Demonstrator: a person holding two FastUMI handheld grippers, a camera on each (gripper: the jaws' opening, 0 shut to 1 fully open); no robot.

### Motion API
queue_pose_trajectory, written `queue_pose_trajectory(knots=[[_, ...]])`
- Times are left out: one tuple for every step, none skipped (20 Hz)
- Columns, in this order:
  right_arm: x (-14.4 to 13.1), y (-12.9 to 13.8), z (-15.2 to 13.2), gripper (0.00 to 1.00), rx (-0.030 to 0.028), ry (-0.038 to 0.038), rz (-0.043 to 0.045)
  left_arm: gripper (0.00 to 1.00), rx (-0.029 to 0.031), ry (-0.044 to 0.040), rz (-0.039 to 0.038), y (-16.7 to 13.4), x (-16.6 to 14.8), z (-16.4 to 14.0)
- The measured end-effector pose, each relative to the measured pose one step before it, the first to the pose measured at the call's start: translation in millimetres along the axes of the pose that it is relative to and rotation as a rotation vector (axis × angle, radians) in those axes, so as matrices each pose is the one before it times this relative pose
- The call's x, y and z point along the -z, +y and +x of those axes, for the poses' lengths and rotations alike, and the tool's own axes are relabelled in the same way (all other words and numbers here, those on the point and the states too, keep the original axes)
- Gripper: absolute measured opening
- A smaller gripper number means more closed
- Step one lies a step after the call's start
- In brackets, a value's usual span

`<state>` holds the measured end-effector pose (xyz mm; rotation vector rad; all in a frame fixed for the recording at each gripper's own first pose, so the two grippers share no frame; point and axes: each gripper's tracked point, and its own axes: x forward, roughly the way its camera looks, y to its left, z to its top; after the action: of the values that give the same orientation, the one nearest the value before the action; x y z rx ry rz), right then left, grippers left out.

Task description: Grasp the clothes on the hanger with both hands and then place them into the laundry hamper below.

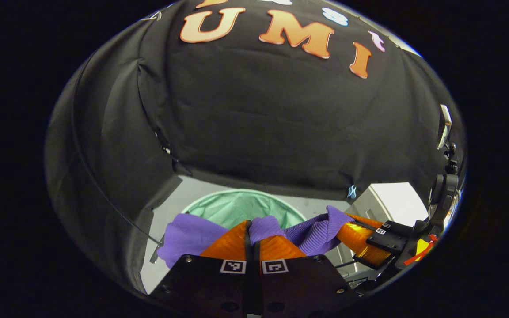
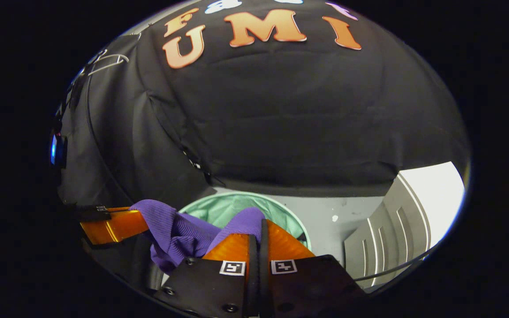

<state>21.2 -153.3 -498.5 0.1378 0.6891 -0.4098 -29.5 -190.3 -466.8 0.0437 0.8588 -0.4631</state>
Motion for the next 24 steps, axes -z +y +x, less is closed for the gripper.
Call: queue_pose_trajectory(knots=[[12.18, -2.21, 9.12, 0.08, 0.00552, 0.02830, -0.00402, 0.00, -0.00667, 0.03388, -0.00209, 2.36, 14.58, 7.49], [15.15, -2.25, 9.37, 0.08, 0.00178, 0.02529, -0.00098, 0.01, -0.00508, 0.03526, 0.00289, 1.58, 11.69, 9.84], [11.41, 3.06, 9.37, 0.08, -0.00666, 0.02769, -0.00516, 0.00, -0.01286, 0.03262, 0.00166, 3.43, 11.89, 8.93], [9.00, 2.12, 5.90, 0.08, -0.00446, 0.02402, -0.01423, 0.00, -0.00395, 0.02458, 0.00280, 0.36, 11.18, 7.58], [7.40, -3.24, 3.77, 0.10, 0.00993, 0.01913, -0.01422, 0.01, -0.00369, 0.02667, 0.00015, -0.24, 8.29, 6.42], [5.64, -1.59, 3.21, 0.11, 0.00452, 0.01900, -0.00489, 0.03, -0.00665, 0.02456, -0.00261, 1.56, 7.30, 3.00], [7.41, 0.70, 4.24, 0.11, -0.00107, 0.01795, 0.00796, 0.04, -0.00817, 0.02745, -0.00483, 2.48, 7.94, 6.41], [7.02, 0.51, 2.41, 0.11, -0.00549, 0.01570, 0.01282, 0.08, -0.00356, 0.02659, -0.00873, 0.21, 7.63, 5.64], [4.51, -3.19, 1.80, 0.18, 0.00416, 0.01757, 0.00948, 0.10, -0.00059, 0.02813, -0.01024, 0.31, 6.81, 2.97], [5.22, -4.70, 0.07, 0.24, 0.01086, 0.01732, 0.00976, 0.12, -0.01041, 0.01869, -0.00693, 4.36, 5.30, -0.36], [4.47, -3.21, -2.09, 0.23, 0.00867, 0.00966, 0.00793, 0.15, -0.00447, 0.01158, -0.00434, 2.41, 3.48, 1.61], [0.99, -0.70, 2.12, 0.22, 0.00080, 0.00219, 0.00584, 0.32, -0.00201, 0.00738, -0.00269, -0.89, 3.80, -1.82], [1.52, -2.16, 0.75, 0.32, 0.00203, 0.00128, 0.00287, 0.48, -0.00114, 0.00062, -0.00005, 0.26, 0.97, -2.02], [1.02, -1.82, -3.28, 0.48, 0.00400, -0.00013, 0.00332, 0.65, -0.00618, 0.00058, -0.00528, 2.40, 4.37, -2.32], [-3.29, -0.25, -2.28, 0.48, -0.00056, -0.00466, 0.00844, 0.82, -0.00955, 0.00042, -0.00751, 3.53, 0.52, -4.71], [-4.68, 2.82, -7.63, 0.51, -0.01161, -0.01640, 0.01391, 0.99, -0.01196, -0.00015, -0.00615, 4.09, 2.06, -1.63], [-7.21, -0.28, -6.10, 0.66, 0.00090, -0.01775, 0.01167, 0.98, -0.01601, -0.01038, -0.00539, 4.94, -3.05, -8.92], [-10.09, -0.96, -6.83, 0.80, -0.00363, -0.01759, 0.00560, 0.98, -0.01377, -0.01171, -0.00509, 4.54, -5.14, -4.95], [-7.20, -1.19, -3.93, 0.95, 0.00425, -0.01945, 0.00144, 0.98, -0.00908, -0.01265, -0.00480, 1.95, -2.05, -2.41], [-11.15, -1.18, -10.42, 0.99, 0.00565, -0.02058, 0.00060, 0.98, -0.00289, -0.01596, -0.00579, -0.57, -3.84, -4.17], [-10.47, 0.93, -8.25, 0.99, -0.00003, -0.02152, 0.00013, 0.98, 0.00092, -0.01986, -0.00605, 1.16, -7.52, -9.43], [-10.54, 1.80, -7.65, 0.99, -0.00232, -0.02263, 0.00103, 0.98, 0.00174, -0.02653, -0.00653, 2.58, -8.40, -13.16], [-10.10, 1.84, -7.10, 0.99, -0.00571, -0.02078, -0.00037, 0.98, 0.00245, -0.02988, -0.00344, 1.08, -12.32, -10.72], [-7.43, 3.08, -8.83, 0.99, -0.00568, -0.02237, -0.00231, 0.98, 0.00221, -0.03267, -0.00072, 0.91, -11.81, -13.76]])
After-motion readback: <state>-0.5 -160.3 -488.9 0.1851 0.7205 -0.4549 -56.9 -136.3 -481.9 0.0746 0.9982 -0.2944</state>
